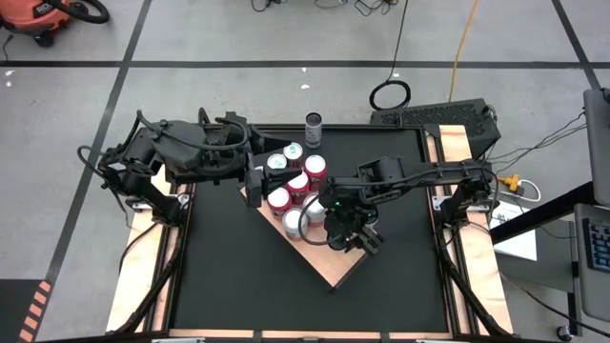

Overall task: Place canned beverage on shelf
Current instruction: Put the bottom white soda can on the shelf aligned with the other white soda can

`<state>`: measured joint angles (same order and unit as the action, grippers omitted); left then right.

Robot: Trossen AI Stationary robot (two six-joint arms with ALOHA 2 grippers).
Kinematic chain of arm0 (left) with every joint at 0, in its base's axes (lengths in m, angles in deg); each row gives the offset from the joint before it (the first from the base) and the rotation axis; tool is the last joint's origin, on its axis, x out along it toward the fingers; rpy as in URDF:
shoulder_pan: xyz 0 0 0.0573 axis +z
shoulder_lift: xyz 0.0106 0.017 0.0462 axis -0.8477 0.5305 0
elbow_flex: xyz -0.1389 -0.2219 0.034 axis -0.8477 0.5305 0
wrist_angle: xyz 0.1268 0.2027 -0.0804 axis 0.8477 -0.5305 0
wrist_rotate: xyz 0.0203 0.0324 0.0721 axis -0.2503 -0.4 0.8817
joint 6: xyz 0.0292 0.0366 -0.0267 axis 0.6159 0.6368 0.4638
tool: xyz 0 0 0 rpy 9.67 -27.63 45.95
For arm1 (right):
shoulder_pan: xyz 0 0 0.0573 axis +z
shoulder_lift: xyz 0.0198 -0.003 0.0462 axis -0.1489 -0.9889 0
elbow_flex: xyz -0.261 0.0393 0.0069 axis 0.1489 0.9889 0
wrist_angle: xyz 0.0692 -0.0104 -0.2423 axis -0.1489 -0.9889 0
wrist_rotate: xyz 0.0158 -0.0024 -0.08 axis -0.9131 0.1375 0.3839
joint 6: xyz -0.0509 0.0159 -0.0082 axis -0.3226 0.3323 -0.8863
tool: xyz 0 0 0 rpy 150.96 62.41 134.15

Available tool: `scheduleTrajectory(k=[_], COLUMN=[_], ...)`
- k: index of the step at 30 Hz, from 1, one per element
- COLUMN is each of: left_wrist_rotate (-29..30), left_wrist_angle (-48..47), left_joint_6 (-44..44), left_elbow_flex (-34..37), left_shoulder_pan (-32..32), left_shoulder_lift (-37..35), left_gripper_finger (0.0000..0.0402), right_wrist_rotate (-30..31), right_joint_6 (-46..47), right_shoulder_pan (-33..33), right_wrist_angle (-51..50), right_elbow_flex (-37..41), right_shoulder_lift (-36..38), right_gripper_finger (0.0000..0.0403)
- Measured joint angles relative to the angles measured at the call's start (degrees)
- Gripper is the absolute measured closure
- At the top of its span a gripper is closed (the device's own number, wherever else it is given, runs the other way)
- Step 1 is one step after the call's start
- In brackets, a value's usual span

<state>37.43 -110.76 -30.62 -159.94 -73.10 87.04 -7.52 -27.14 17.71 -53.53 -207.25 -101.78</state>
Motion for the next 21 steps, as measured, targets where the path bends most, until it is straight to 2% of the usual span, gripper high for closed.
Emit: scheduleTrajectory(k=[21], left_wrist_rotate=[0.0], left_wrist_angle=[0.0], left_joint_6=[0.44], left_elbow_flex=[0.0], left_shoulder_pan=[0.0], left_shoulder_lift=[0.02], left_gripper_finger=[0.0006], right_wrist_rotate=[0.14], right_joint_6=[0.02], right_shoulder_pan=[0.0], right_wrist_angle=[-0.28], right_elbow_flex=[0.0], right_shoulder_lift=[0.01], right_gripper_finger=[0.0174])
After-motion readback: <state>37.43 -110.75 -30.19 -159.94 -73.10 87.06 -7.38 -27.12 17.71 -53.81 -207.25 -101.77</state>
